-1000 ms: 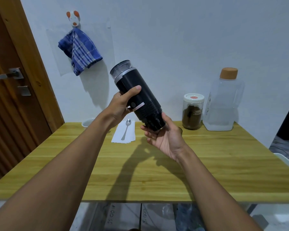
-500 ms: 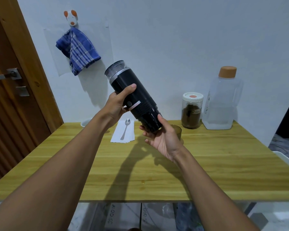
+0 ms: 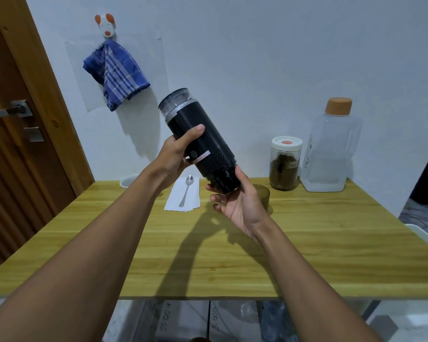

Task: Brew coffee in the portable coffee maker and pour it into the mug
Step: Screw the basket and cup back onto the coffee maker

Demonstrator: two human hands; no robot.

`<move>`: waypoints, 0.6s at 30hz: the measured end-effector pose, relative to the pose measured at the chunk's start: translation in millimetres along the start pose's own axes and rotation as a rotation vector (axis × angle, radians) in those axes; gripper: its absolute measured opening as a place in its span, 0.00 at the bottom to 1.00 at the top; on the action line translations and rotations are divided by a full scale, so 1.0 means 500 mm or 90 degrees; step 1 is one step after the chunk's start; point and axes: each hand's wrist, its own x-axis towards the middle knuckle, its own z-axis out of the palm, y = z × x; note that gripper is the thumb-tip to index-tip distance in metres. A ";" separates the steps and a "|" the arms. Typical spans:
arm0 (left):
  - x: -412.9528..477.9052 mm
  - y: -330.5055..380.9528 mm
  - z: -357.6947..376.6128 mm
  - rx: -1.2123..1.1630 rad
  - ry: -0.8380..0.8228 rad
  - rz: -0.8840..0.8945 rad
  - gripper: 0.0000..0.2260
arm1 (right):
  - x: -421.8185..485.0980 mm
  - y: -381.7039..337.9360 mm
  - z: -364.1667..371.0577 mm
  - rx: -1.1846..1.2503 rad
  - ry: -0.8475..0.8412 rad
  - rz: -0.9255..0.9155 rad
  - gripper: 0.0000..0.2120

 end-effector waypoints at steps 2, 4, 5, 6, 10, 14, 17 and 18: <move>0.002 0.000 0.000 -0.023 0.009 -0.003 0.32 | -0.001 0.003 -0.001 0.009 0.008 -0.010 0.26; 0.003 -0.001 -0.001 -0.027 0.006 -0.004 0.33 | -0.002 0.003 -0.002 -0.003 0.013 -0.010 0.27; 0.003 -0.001 -0.002 -0.019 0.001 -0.004 0.33 | -0.003 0.001 -0.002 -0.013 0.014 -0.005 0.28; 0.002 -0.002 -0.002 -0.009 -0.006 -0.002 0.34 | -0.003 0.000 -0.001 -0.021 0.014 0.003 0.29; -0.004 -0.002 -0.001 -0.004 -0.014 -0.002 0.35 | -0.002 -0.007 -0.002 -0.026 0.003 0.052 0.33; -0.008 0.003 0.004 0.009 -0.037 0.002 0.32 | 0.006 -0.011 -0.002 -0.035 0.038 0.098 0.36; -0.011 0.008 0.008 0.029 -0.049 0.006 0.26 | 0.013 -0.013 0.002 -0.020 0.066 0.098 0.33; -0.011 0.008 0.010 0.030 -0.049 0.005 0.25 | 0.015 -0.016 0.001 -0.026 0.076 0.091 0.33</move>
